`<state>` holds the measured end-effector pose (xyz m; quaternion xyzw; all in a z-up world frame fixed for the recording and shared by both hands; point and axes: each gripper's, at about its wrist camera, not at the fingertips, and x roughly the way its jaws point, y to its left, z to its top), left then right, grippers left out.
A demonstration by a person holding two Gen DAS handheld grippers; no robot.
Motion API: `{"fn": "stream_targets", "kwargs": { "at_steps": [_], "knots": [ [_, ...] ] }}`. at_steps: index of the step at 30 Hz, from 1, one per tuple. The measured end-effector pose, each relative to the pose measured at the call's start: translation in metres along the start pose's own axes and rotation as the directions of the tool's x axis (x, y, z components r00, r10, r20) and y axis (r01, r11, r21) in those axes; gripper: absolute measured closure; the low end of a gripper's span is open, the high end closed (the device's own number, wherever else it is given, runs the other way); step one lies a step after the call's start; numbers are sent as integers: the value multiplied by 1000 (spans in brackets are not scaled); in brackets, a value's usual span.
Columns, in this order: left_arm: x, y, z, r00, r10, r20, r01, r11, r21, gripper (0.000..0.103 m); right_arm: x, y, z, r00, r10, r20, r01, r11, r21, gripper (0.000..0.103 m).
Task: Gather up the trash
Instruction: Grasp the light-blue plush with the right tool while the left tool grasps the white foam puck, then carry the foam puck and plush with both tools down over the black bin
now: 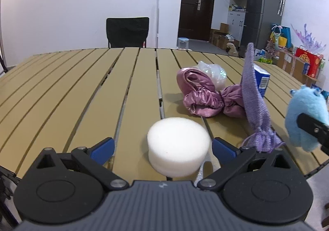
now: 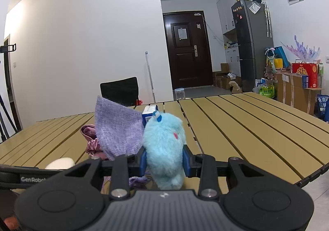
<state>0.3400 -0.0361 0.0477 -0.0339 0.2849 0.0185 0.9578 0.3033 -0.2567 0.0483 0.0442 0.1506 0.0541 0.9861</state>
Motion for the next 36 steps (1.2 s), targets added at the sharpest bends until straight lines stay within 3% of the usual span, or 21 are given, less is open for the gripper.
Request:
{"fn": "stream_targets", "kwargs": {
  "at_steps": [2,5,7,9,36],
  "knots": [
    [0,-2,-1,1000,11,7,-11,1000,10,1,-2,0,0,1000,1,0,-1,1000,-5,70],
    [-1,-3,-1,1000,13,10,-13,1000,16,13,-3,0,0,1000,2,4,-2,1000,-7,70],
    [-1,-4,-2,1000,21,14,-21,1000,20,23,-5,0,0,1000,3,6,-3,1000,-8,70],
    [-1,-4,-2,1000,9,9,-9,1000,18,42,-5,0,0,1000,5,8,-5,1000,-8,70],
    [-58,0,-14,990,-9,140,7,1000,13,45,-46,9,-9,999,47,26,-45,997,-59,70]
  ]
}}
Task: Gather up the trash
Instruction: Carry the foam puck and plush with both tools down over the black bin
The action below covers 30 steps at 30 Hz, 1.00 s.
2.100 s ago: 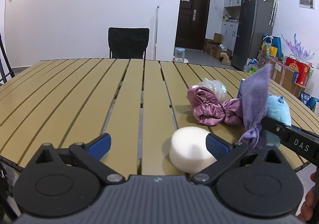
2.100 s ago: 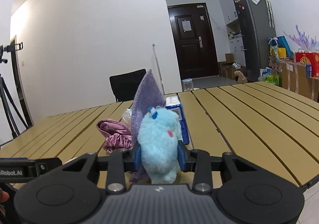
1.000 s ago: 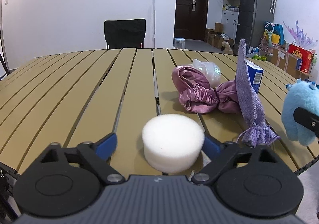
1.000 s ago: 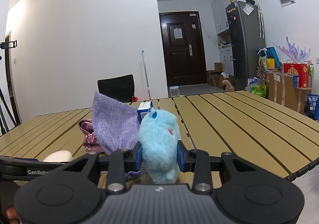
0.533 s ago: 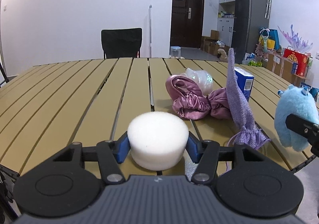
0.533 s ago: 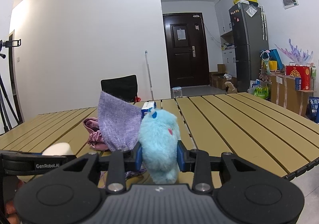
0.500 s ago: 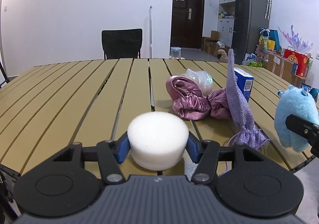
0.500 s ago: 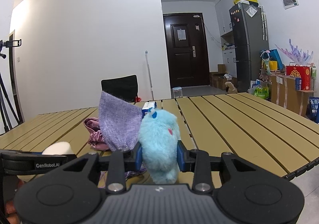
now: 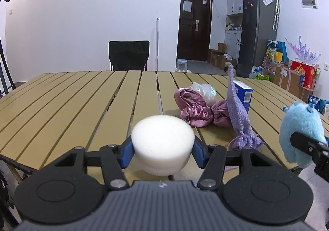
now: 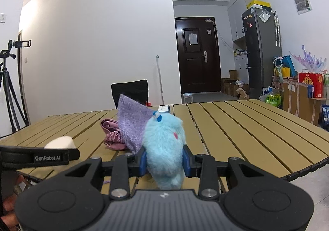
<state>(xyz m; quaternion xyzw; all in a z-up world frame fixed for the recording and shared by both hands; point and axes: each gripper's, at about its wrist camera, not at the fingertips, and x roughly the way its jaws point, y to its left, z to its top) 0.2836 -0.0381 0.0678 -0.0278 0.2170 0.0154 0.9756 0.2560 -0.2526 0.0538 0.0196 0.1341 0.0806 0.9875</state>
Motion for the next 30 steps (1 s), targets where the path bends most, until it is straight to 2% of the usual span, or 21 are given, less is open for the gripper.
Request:
{"fn": "stream_targets", "kwargs": {
  "at_steps": [9,17,30],
  "knots": [
    [-32,5,-15,999,-18,36,17,1000,18,45,-24,9,-18,999,18,-32,-19,1000,-9,70],
    [-54,11,-32,999,-33,17,33,999,4,45,-43,18,-35,997,30,-74,-31,999,-11,70],
    [-80,21,-66,999,-7,-37,8,999,34,45,-72,32,-69,987,54,-154,-56,998,-10,70]
  ]
}}
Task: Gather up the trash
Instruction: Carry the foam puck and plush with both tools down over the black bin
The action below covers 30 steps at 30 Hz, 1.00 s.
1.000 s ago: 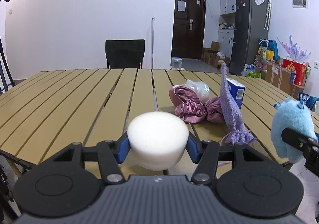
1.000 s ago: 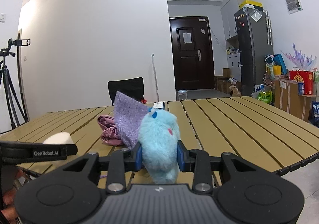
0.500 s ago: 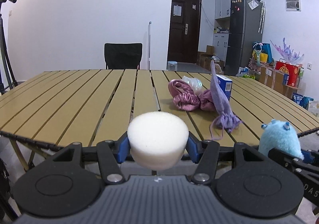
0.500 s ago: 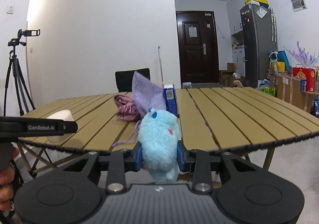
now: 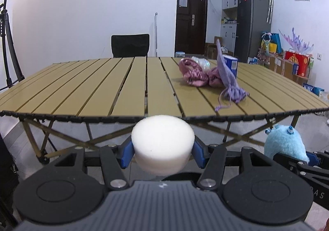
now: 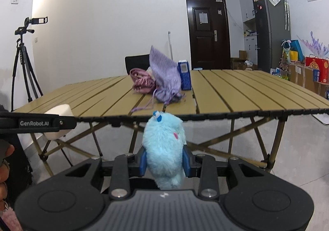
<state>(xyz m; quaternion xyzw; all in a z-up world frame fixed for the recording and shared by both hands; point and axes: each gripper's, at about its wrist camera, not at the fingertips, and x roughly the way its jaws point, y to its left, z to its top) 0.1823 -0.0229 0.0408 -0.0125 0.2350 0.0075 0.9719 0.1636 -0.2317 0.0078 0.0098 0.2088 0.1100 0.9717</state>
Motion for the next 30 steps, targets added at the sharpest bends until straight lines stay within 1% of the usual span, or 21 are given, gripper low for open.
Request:
{"fn": "stream_targets", "kwargs": {
  "at_steps": [7,16,25,30],
  "knots": [
    [-9,3,-20,999,12,-38,-11,1000,24,45,-8,6,-21,999,3,-51,-3,1000,-2,70],
    [-23,3,-48,996,10,-93,-5,998,56,45,-13,11,-48,992,-1,-124,0,1000,-12,70],
    [-29,9,-70,988,25,-153,-15,998,67,45,-16,11,-71,981,-9,-195,6,1000,-18,70],
    [-28,13,-80,980,31,-199,-16,997,74,45,-14,11,-80,974,-19,-226,14,1000,-24,70]
  ]
}}
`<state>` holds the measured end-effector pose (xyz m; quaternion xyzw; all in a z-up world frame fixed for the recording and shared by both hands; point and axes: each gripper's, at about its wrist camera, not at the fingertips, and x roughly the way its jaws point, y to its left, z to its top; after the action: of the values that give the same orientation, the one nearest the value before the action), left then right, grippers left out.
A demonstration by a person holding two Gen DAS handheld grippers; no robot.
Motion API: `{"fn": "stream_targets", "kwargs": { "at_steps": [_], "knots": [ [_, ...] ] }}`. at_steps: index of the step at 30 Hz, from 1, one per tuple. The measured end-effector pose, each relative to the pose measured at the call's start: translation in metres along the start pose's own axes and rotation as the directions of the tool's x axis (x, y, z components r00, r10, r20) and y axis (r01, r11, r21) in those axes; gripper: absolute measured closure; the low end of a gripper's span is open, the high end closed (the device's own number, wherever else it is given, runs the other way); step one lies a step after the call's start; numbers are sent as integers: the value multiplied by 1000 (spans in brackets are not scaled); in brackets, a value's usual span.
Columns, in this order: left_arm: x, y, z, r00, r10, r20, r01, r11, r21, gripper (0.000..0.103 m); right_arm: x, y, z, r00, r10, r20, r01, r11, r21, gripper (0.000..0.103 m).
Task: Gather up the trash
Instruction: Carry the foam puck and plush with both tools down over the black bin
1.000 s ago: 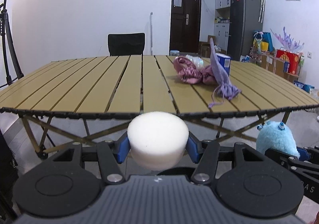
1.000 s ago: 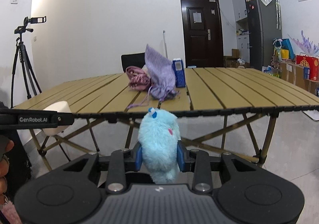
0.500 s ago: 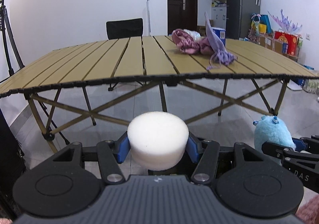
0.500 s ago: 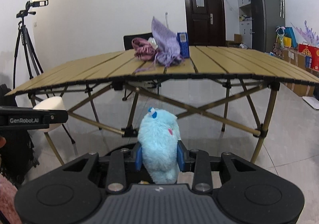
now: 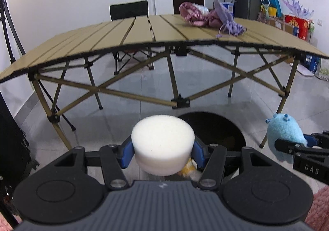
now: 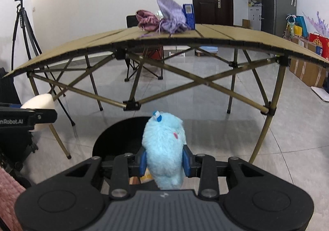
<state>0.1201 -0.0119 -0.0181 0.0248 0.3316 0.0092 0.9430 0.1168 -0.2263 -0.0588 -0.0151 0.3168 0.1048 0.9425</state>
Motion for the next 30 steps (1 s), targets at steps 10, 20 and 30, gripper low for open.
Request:
{"fn": "stream_targets", "kwargs": {
  "at_steps": [10,20,30],
  "knots": [
    [18,15,-8,993,-18,-117,14,999,-37,45,11,-9,-8,998,-27,-48,28,999,21,70],
    [39,12,2,982,-37,-188,24,997,-70,45,28,-20,-8,996,-50,-80,54,997,52,70],
    [62,4,9,968,-46,-246,25,996,-88,45,43,-32,-8,992,-66,-104,76,993,90,70]
  ]
}}
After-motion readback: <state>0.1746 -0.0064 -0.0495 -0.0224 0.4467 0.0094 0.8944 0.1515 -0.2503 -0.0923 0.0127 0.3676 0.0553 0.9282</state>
